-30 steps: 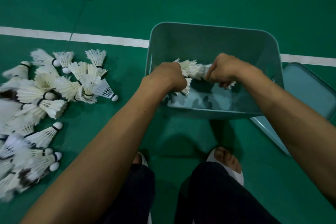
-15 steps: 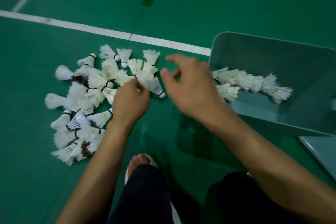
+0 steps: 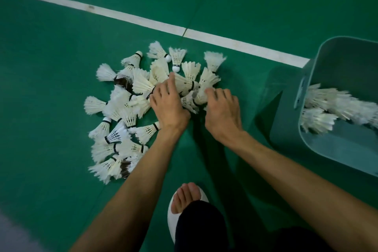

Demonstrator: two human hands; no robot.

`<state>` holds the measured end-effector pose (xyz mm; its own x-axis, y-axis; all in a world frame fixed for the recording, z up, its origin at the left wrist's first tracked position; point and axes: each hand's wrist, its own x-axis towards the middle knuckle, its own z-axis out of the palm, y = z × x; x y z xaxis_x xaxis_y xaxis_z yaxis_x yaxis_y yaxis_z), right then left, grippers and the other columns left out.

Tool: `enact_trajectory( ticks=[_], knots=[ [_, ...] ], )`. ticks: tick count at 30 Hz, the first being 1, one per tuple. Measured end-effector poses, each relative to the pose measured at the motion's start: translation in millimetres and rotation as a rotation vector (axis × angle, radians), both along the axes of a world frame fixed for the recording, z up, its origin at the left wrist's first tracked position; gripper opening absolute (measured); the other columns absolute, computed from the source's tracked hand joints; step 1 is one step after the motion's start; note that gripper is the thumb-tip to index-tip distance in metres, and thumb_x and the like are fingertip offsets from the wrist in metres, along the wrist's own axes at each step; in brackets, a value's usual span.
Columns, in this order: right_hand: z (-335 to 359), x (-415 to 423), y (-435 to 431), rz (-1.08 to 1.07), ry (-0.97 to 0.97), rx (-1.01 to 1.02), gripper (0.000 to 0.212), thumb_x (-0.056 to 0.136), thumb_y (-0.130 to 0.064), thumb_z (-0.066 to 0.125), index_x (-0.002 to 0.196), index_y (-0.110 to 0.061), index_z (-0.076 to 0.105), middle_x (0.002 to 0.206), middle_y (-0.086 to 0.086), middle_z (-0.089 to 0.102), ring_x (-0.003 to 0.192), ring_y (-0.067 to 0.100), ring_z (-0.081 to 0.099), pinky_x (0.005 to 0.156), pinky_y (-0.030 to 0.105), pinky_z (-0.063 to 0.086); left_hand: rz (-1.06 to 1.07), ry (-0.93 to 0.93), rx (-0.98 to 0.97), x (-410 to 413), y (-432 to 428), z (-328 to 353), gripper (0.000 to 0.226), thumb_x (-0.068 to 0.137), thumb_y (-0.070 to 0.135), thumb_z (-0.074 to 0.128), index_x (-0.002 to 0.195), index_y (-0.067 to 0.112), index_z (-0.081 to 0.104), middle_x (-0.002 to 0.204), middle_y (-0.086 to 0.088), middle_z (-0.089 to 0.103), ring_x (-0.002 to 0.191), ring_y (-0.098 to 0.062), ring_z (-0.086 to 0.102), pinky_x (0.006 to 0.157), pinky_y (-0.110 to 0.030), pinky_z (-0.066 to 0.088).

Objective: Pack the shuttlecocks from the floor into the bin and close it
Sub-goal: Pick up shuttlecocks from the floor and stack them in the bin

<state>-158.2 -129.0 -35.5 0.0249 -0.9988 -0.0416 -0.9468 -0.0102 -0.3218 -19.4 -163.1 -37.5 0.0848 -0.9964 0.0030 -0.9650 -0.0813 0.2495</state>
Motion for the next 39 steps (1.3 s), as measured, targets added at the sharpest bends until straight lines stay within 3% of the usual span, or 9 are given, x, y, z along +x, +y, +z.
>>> enact_trajectory(
  ticks=[6, 10, 14, 17, 20, 25, 30, 35, 39],
  knots=[
    [-0.1, -11.0, 5.2, -0.190, -0.203, 0.054, 0.051, 0.082, -0.012, 0.069, 0.131, -0.017, 0.054, 0.099, 0.011, 0.073, 0.094, 0.037, 0.065, 0.078, 0.040, 0.048, -0.178, 0.025, -0.114, -6.9, 1.7, -10.6, 0.132, 0.059, 0.005, 0.080, 0.163, 0.025, 0.001, 0.128, -0.005, 0.058, 0.119, -0.029, 0.049, 0.113, -0.049, 0.036],
    [8.7, -12.3, 2.8, -0.143, -0.212, 0.167, 0.056, 0.081, -0.016, 0.068, 0.135, -0.024, 0.053, 0.109, 0.007, 0.074, 0.105, 0.035, 0.067, 0.084, 0.040, 0.050, -0.333, -0.032, -0.143, -21.3, 15.4, -14.8, 0.101, 0.063, 0.001, 0.075, 0.156, 0.018, 0.037, 0.130, -0.011, 0.063, 0.144, -0.038, 0.039, 0.118, -0.053, 0.031],
    [17.4, -18.3, -0.9, -0.175, -0.249, 0.204, 0.050, 0.081, -0.011, 0.069, 0.129, -0.024, 0.062, 0.110, 0.010, 0.075, 0.105, 0.036, 0.068, 0.083, 0.038, 0.053, -0.262, -0.035, -0.172, -28.7, 25.1, -14.4, 0.084, 0.065, 0.014, 0.082, 0.144, 0.022, 0.053, 0.123, -0.005, 0.069, 0.135, -0.034, 0.046, 0.111, -0.046, 0.036],
    [20.1, -21.8, 5.5, -0.206, -0.292, 0.192, 0.049, 0.079, -0.010, 0.071, 0.126, -0.026, 0.064, 0.103, 0.009, 0.077, 0.099, 0.035, 0.069, 0.079, 0.037, 0.056, -0.209, -0.047, -0.211, -27.3, 34.6, -8.0, 0.078, 0.068, 0.029, 0.085, 0.140, 0.024, 0.056, 0.115, 0.001, 0.072, 0.116, -0.030, 0.052, 0.093, -0.041, 0.040],
    [22.9, -23.6, 14.1, -0.202, -0.321, 0.168, 0.048, 0.079, -0.010, 0.070, 0.123, -0.027, 0.065, 0.097, 0.005, 0.077, 0.095, 0.033, 0.070, 0.075, 0.035, 0.055, -0.155, -0.013, -0.176, -23.1, 47.7, -0.6, 0.082, 0.073, 0.040, 0.083, 0.146, 0.024, 0.049, 0.116, -0.001, 0.071, 0.111, -0.030, 0.053, 0.085, -0.042, 0.042],
    [31.0, -23.1, 26.1, -0.126, -0.314, 0.178, 0.047, 0.079, -0.011, 0.070, 0.124, -0.026, 0.066, 0.098, 0.006, 0.076, 0.093, 0.035, 0.069, 0.074, 0.036, 0.053, -0.098, 0.242, -0.026, -18.7, 76.3, 8.5, 0.086, 0.087, 0.035, 0.075, 0.157, 0.032, 0.026, 0.122, -0.004, 0.061, 0.094, -0.027, 0.063, 0.070, -0.042, 0.051],
    [35.3, -21.4, 40.5, -0.105, -0.247, 0.166, 0.033, 0.084, -0.008, 0.065, 0.115, -0.021, 0.068, 0.094, 0.006, 0.074, 0.089, 0.034, 0.069, 0.076, 0.041, 0.058, 0.013, 0.271, 0.003, -17.1, 99.0, 12.1, 0.059, 0.092, 0.043, 0.068, 0.143, 0.033, 0.040, 0.132, 0.003, 0.062, 0.100, -0.029, 0.068, 0.077, -0.042, 0.052],
    [47.0, -24.7, 47.6, -0.146, -0.308, 0.050, 0.009, 0.089, -0.011, 0.069, 0.096, -0.016, 0.070, 0.091, 0.003, 0.074, 0.084, 0.027, 0.069, 0.075, 0.041, 0.059, 0.143, 0.294, 0.015, -19.2, 102.9, 24.8, 0.056, 0.089, 0.051, 0.070, 0.133, 0.030, 0.045, 0.103, -0.002, 0.072, 0.090, -0.030, 0.068, 0.071, -0.037, 0.042],
    [76.0, -24.7, 50.1, -0.023, -0.222, -0.157, 0.012, 0.090, -0.003, 0.063, 0.100, -0.008, 0.068, 0.091, 0.007, 0.067, 0.078, 0.028, 0.064, 0.067, 0.039, 0.056, 0.098, 0.346, -0.078, -25.3, 96.3, 55.6, 0.054, 0.086, 0.048, 0.075, 0.129, 0.025, 0.052, 0.090, 0.008, 0.064, 0.081, -0.022, 0.066, 0.067, -0.034, 0.041]
  ],
)
